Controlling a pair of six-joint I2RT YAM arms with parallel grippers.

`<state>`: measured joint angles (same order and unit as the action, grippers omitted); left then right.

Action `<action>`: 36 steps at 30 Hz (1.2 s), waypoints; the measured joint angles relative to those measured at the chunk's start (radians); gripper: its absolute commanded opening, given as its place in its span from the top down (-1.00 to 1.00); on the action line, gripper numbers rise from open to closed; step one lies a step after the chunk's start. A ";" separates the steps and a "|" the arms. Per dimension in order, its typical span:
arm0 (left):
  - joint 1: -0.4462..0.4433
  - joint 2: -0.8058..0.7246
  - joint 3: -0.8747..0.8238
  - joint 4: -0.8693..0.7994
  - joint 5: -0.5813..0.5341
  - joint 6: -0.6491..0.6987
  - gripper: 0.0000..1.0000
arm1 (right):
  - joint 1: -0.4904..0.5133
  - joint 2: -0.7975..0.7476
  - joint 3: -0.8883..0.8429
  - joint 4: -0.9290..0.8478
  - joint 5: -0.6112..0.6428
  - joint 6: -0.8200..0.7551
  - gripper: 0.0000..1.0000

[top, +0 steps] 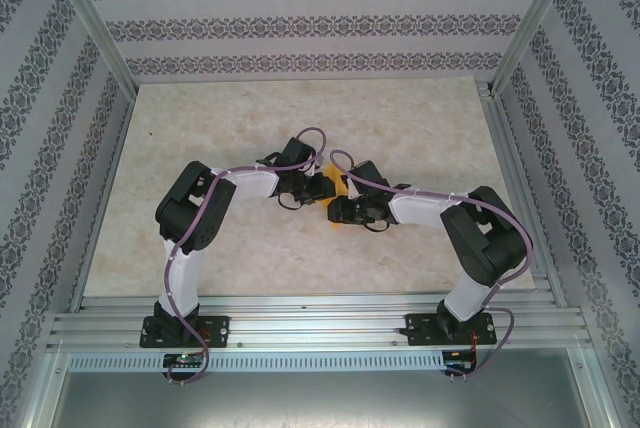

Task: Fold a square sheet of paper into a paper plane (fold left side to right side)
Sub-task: Fourth fold the wing at the center of the table.

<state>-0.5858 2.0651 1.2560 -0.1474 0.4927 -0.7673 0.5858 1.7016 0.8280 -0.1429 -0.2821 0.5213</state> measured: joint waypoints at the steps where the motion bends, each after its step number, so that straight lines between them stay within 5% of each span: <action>1: 0.000 0.000 0.000 0.000 0.000 0.000 0.42 | 0.003 0.003 0.002 -0.002 0.005 0.000 0.33; 6: 0.000 0.000 0.000 0.000 0.000 0.000 0.42 | 0.003 0.014 0.008 -0.008 0.019 -0.007 0.60; 14: -0.004 0.000 0.005 -0.002 0.000 0.002 0.30 | -0.010 0.016 0.006 0.009 -0.004 -0.011 0.75; 36: -0.028 0.038 0.111 -0.135 -0.050 0.068 0.16 | -0.091 0.038 -0.087 0.205 -0.175 0.021 0.70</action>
<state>-0.6136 2.1029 1.3674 -0.2829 0.4427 -0.6994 0.4946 1.7393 0.7406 0.0620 -0.4572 0.5423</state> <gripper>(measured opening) 0.411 0.138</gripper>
